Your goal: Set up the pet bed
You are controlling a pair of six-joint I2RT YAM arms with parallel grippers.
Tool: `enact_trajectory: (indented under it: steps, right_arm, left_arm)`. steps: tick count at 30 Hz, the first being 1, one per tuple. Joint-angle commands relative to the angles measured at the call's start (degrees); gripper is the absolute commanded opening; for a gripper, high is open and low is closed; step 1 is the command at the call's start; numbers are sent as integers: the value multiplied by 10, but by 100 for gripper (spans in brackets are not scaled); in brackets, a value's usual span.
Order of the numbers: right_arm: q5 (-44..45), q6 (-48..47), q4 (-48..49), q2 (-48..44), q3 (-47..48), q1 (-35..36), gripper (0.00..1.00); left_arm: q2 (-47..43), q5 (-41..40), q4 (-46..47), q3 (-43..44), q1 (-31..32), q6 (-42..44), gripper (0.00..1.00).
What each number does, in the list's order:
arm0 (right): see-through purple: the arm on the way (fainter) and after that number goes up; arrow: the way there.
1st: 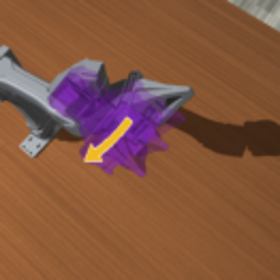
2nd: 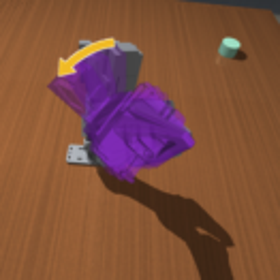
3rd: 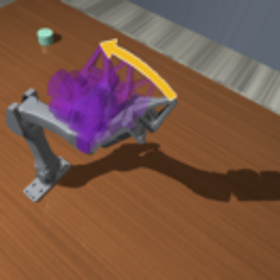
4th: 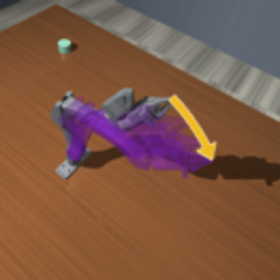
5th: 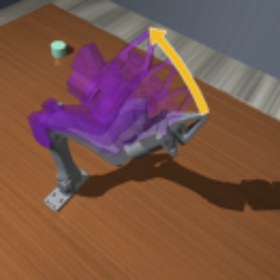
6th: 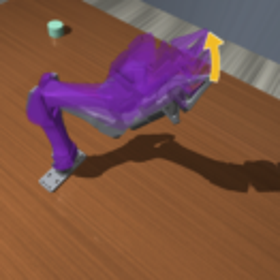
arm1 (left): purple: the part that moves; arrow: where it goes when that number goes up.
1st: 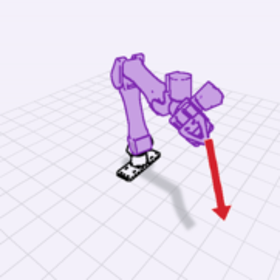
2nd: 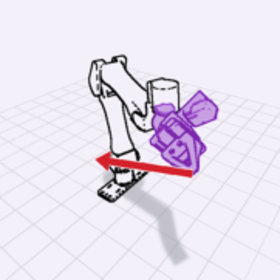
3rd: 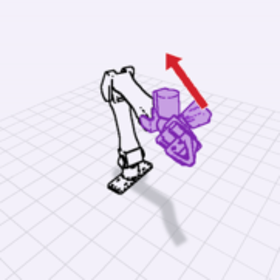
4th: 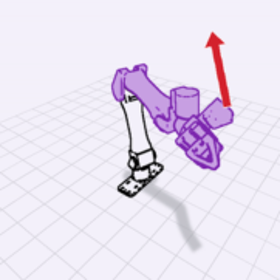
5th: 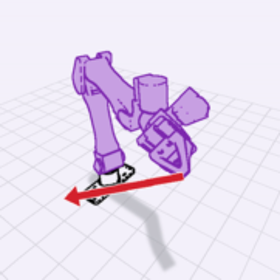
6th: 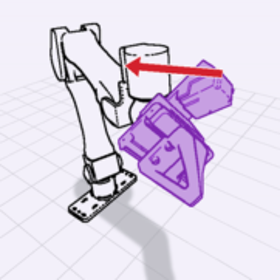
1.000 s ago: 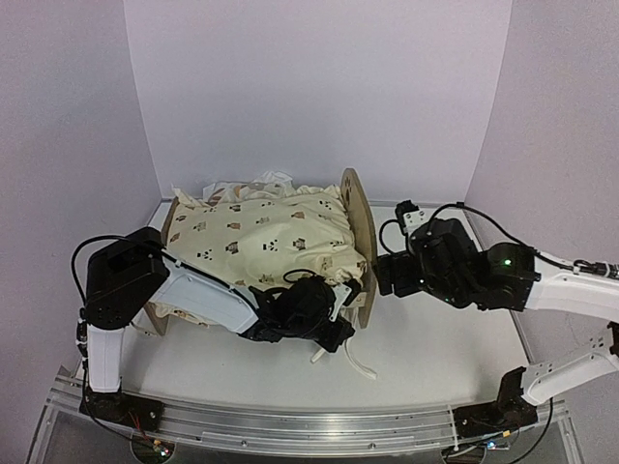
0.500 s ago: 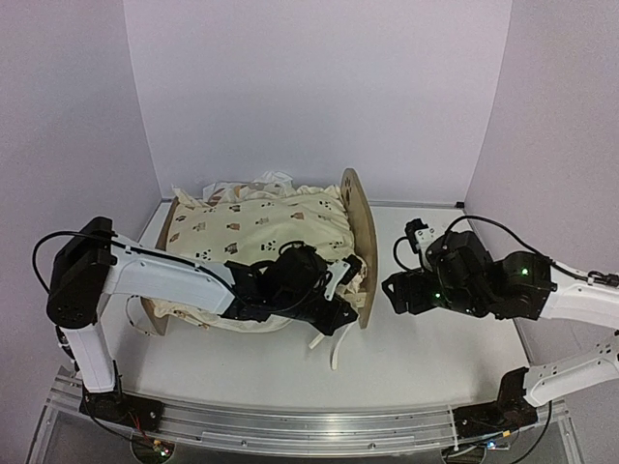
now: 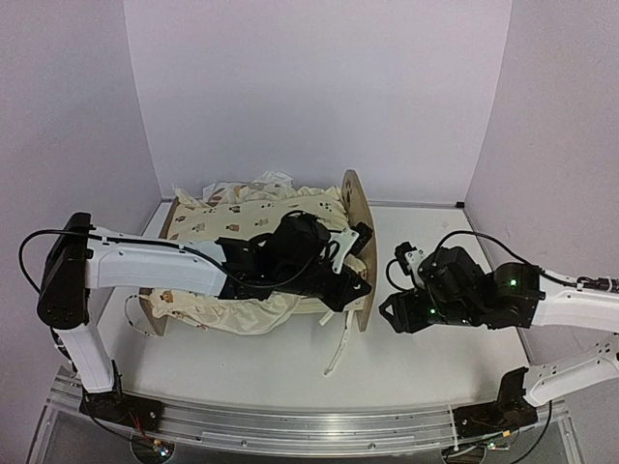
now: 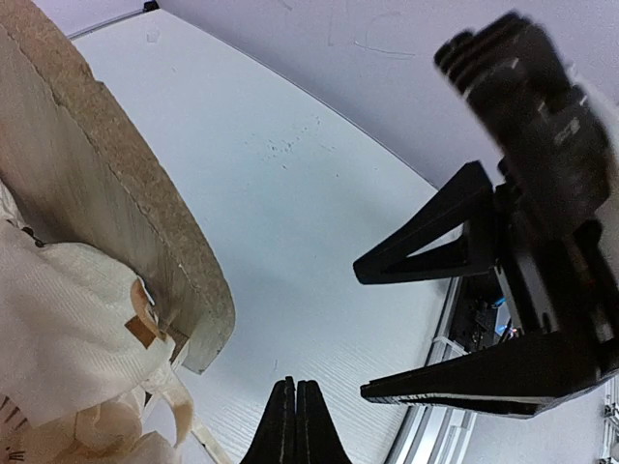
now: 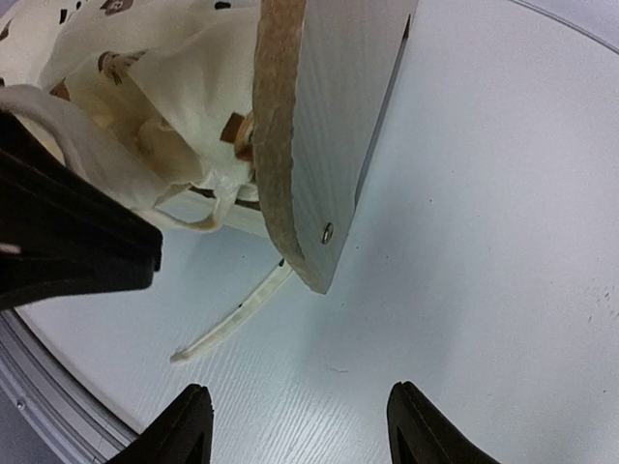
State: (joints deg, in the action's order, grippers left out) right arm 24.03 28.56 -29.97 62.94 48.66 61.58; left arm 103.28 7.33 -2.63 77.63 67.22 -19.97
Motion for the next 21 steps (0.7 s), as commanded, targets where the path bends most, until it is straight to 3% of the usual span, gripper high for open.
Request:
enact_trajectory:
  steps: [1,7,14,17,21]
  right_arm:
    - [-67,-5,34,-22,-33,-1,61]
    - [-90,13,52,-23,-74,0,60]
    - [-136,50,95,36,-95,1,58]
    - [-124,53,95,59,-91,2,60]
    - [-102,59,96,66,-93,4,63]
  left_arm:
    - [-29,6,13,9,2,0,0]
    - [-44,10,50,-87,4,-39,0]
    - [-25,8,61,-125,6,-60,2]
    - [-18,3,60,-134,11,-70,16]
    - [-28,-53,21,-136,26,-71,44]
